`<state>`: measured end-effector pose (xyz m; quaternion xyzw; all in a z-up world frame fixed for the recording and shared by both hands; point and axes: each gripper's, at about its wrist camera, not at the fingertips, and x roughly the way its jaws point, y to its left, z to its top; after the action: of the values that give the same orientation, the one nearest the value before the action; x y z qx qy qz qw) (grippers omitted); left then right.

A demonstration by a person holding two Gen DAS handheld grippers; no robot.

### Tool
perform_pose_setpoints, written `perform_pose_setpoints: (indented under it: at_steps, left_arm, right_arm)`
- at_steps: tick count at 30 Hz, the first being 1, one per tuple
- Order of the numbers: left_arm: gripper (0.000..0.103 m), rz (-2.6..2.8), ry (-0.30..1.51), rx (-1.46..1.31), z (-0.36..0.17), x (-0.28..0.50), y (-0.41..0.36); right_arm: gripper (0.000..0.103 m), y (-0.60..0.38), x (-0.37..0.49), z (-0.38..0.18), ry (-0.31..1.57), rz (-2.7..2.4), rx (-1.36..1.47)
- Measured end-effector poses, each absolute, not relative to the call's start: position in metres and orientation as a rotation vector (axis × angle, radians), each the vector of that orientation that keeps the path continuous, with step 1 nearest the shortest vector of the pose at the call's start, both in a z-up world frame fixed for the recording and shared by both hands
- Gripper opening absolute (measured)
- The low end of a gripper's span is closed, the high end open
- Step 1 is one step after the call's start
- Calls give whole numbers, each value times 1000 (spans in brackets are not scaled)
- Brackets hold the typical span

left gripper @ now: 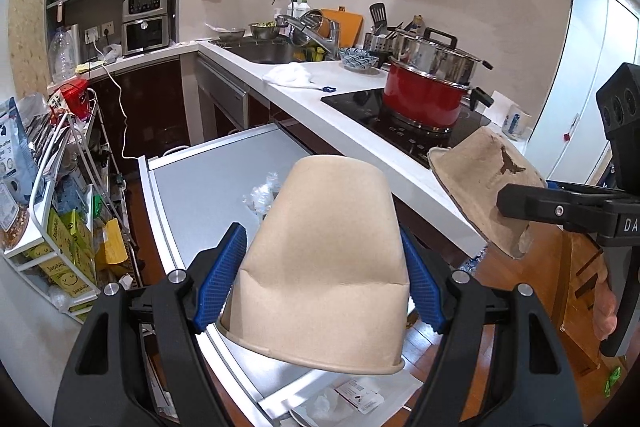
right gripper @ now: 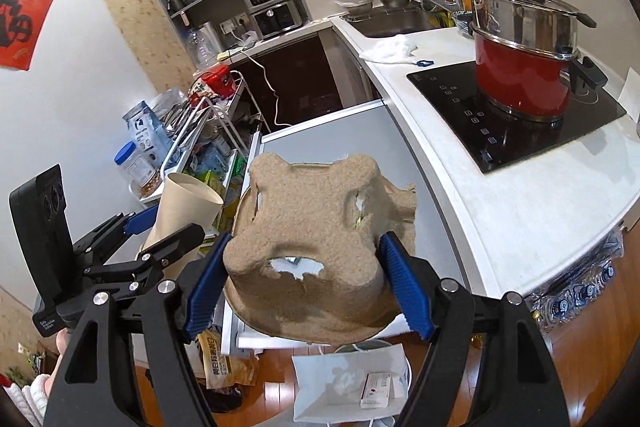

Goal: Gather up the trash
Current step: 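Carry the paper cup with the left tool while the right tool carries the pulp tray to the bag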

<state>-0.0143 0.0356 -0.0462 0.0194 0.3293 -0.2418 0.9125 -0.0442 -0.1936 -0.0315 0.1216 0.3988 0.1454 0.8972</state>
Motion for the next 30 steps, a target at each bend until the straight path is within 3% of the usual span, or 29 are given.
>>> perform_pose_setpoints:
  at_steps: [15,30]
  left_arm:
    - [75,-505,727,63,-58,-68,27]
    - [75,-503,907,103,-129,-105,19]
  right_arm:
    - [74,-209,-98,-56,922,342,219]
    - [74,-197,-133,-135,1163,378,171]
